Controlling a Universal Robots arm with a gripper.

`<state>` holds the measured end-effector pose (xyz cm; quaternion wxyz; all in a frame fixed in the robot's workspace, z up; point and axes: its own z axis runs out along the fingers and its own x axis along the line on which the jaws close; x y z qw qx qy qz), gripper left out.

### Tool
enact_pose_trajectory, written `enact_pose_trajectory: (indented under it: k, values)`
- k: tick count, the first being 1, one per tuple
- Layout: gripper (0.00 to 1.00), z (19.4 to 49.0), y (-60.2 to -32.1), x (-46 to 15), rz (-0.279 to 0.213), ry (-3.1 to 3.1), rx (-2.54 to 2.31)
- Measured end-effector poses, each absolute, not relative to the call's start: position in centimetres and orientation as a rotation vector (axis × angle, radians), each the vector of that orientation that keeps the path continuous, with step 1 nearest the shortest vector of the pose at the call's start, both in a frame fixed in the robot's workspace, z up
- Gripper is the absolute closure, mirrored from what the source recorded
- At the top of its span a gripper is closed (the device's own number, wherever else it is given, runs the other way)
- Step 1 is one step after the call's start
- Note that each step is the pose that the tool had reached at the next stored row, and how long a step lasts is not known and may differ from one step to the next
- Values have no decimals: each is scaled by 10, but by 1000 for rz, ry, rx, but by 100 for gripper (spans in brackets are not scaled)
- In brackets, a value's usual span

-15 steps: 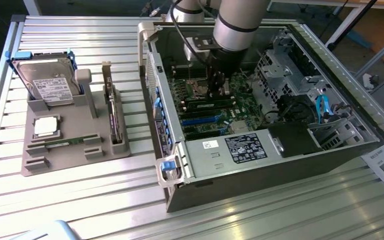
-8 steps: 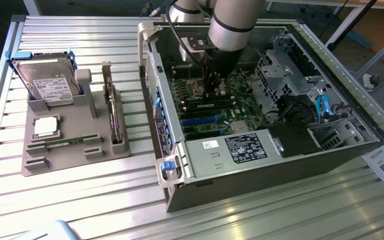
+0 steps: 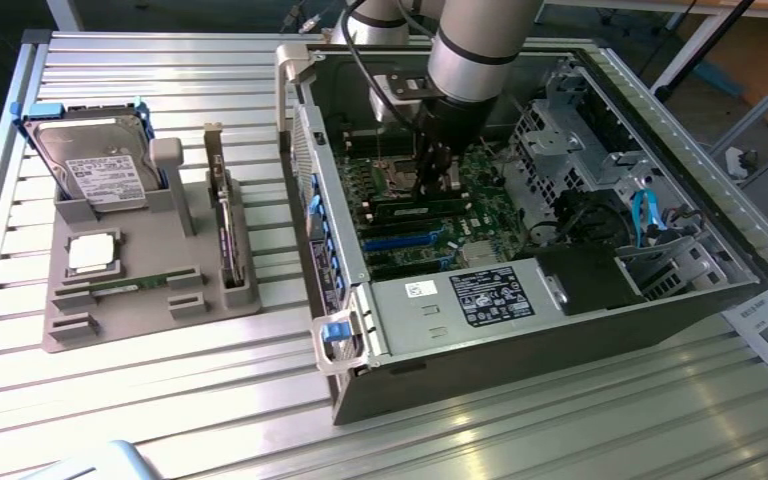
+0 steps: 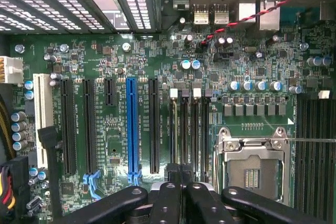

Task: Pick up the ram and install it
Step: 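Press down the ram until it locks into place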

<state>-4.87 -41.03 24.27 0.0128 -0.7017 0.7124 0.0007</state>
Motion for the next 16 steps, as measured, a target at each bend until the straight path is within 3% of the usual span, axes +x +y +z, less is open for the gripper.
enact_pose_trajectory:
  k: [16]
  values:
    - [90, 236, -410, -49, 2, 2220, -2187]
